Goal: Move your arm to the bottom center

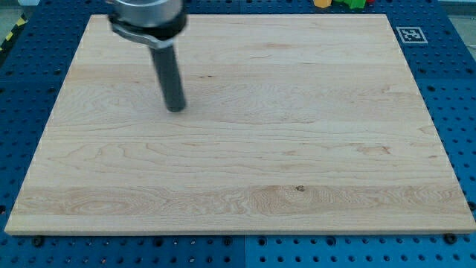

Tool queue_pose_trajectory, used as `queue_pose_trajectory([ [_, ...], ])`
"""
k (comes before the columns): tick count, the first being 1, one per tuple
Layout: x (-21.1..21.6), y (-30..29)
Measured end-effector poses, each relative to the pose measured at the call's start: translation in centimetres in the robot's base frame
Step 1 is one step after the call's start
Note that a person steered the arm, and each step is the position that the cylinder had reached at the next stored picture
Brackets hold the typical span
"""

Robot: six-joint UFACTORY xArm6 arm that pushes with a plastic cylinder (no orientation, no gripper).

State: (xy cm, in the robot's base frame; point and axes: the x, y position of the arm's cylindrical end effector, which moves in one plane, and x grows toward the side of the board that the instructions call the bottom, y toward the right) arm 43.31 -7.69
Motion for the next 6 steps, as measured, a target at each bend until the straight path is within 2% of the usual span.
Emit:
queue_pose_trajectory([
  [1, -3.6, 10.3],
  [2, -11.6, 12.6],
  [3, 2.1, 14.7],
  [4, 14.0, 14.7],
  [5, 6.7, 15.3],
  [6, -4.5, 17.0],
])
